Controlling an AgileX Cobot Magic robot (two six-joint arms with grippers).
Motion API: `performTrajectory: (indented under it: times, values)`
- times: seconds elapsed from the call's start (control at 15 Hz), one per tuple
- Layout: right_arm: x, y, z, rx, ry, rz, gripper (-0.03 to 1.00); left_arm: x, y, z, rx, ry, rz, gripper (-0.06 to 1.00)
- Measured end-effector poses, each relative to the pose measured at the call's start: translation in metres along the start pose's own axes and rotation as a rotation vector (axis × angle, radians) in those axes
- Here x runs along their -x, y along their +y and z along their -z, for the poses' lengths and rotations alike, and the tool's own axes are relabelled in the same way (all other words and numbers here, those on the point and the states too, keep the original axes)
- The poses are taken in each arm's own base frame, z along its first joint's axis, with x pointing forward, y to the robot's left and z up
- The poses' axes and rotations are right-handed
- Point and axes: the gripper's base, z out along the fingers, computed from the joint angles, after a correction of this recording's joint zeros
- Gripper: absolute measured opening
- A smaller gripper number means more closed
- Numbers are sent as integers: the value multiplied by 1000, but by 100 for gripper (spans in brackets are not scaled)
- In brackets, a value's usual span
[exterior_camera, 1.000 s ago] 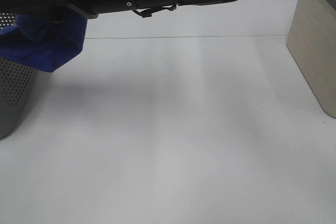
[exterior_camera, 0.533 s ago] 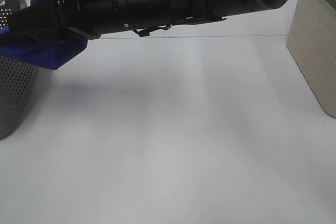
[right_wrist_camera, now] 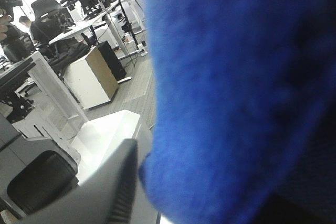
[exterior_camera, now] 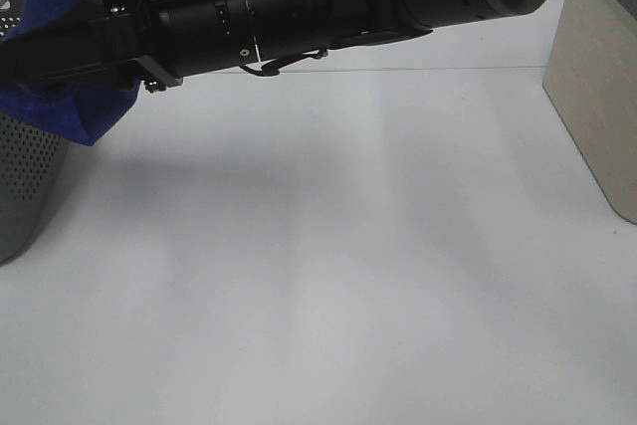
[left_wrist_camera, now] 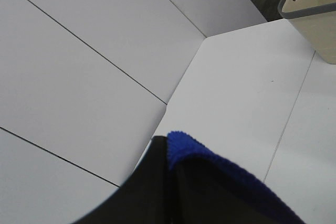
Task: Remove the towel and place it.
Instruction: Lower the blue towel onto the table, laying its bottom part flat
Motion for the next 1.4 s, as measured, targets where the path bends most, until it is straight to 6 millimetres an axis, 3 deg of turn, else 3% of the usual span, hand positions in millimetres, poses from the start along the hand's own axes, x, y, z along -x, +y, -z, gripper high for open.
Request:
performTrajectory:
  times: [0.4,0.47,0.6,0.93,1.07,1.4]
  values:
    - [-4,3,2,-2,77,-90,1,0,0,0,0,0,1,0]
    - [-4,2,3,-24,85,-240,1,0,0,0,0,0,1,0]
    - [-2,3,5,-65,102,-331,1,0,0,0,0,0,1,0]
    - [17,28,24,-189,209,-369,1,0,0,0,0,0,39,0]
    - [21,36,40,-369,310,-409,1,0,0,0,0,0,116,0]
    - [12,33,65,-678,464,-513,1,-1,-1,-1,-5,5,287,0]
